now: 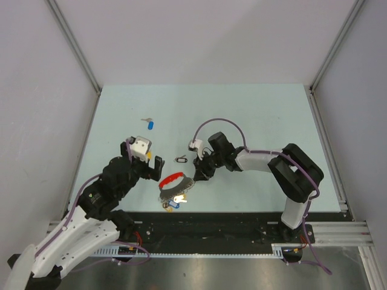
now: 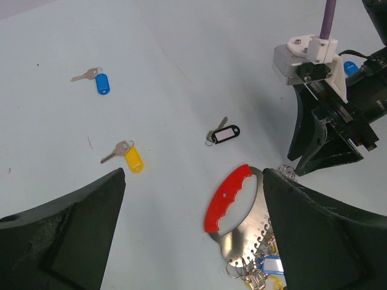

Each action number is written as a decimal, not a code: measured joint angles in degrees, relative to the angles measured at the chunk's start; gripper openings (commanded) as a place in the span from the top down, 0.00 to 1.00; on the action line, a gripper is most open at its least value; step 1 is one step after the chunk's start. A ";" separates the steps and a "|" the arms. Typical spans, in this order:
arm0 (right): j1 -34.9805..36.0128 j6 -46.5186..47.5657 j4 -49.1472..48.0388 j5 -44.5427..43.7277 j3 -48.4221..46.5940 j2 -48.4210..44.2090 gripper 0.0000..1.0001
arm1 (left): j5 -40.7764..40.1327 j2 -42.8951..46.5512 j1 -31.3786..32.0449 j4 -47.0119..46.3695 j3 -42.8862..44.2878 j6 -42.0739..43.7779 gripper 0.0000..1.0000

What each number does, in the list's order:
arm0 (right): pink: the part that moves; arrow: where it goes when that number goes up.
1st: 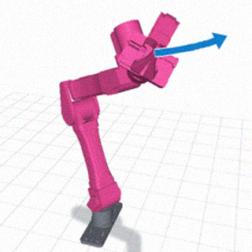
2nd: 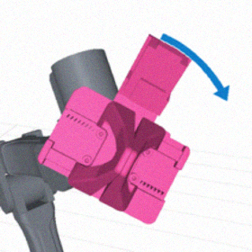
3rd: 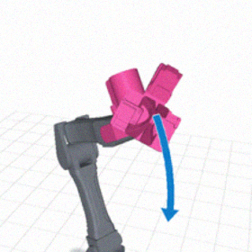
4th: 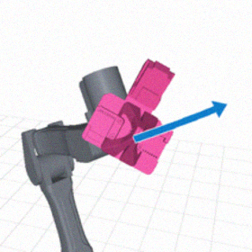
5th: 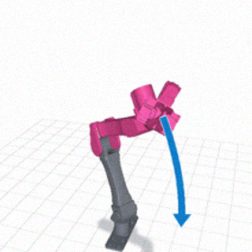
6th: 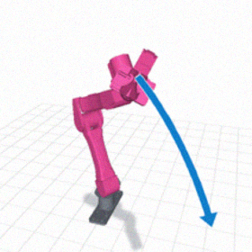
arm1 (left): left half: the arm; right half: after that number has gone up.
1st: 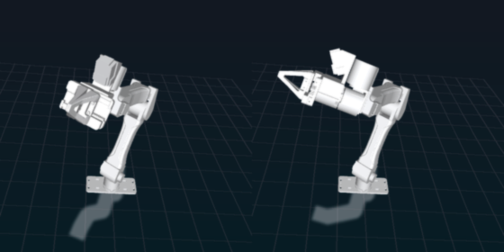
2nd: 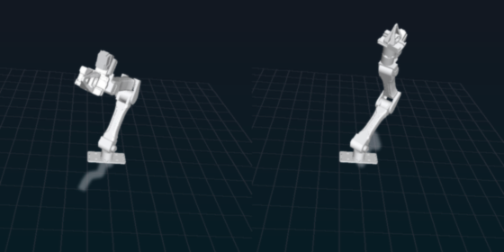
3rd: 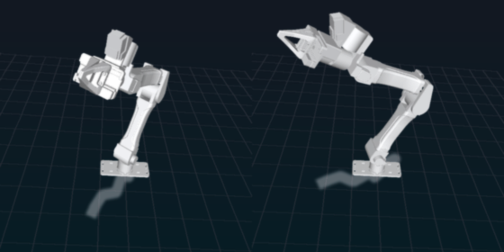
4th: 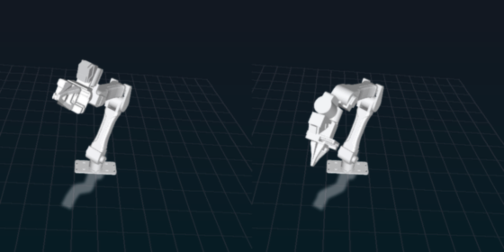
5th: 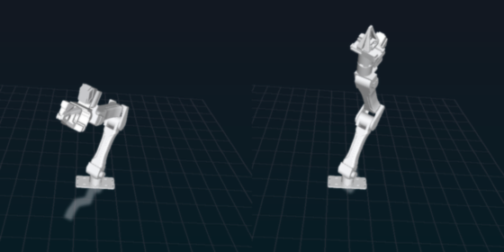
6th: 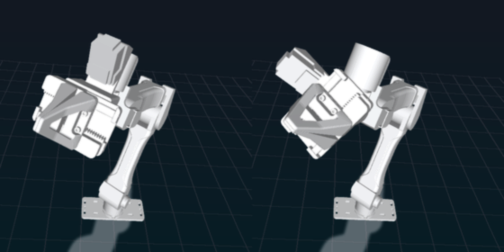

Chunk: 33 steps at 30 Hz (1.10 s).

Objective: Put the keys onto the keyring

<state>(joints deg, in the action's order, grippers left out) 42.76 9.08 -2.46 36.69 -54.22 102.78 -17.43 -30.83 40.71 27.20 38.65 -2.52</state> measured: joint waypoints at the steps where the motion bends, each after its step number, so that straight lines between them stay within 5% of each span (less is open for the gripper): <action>1: 0.07 -0.02 -0.26 0.81 -0.11 0.39 0.63 | 0.07 -0.02 -0.04 0.00 -0.07 0.00 0.00; 20: 4.57 1.38 2.16 5.09 -2.62 1.95 0.69 | 0.39 -0.35 -0.79 -0.07 -0.09 0.04 0.00; 33: 10.69 5.55 11.78 -7.06 -2.73 -3.08 0.69 | 1.36 -0.68 -1.11 -0.09 -0.09 0.07 0.00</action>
<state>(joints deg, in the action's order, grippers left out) 53.45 14.63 9.32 29.63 -56.95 99.70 -16.08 -31.51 39.59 27.11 38.57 -2.46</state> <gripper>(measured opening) 0.302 0.996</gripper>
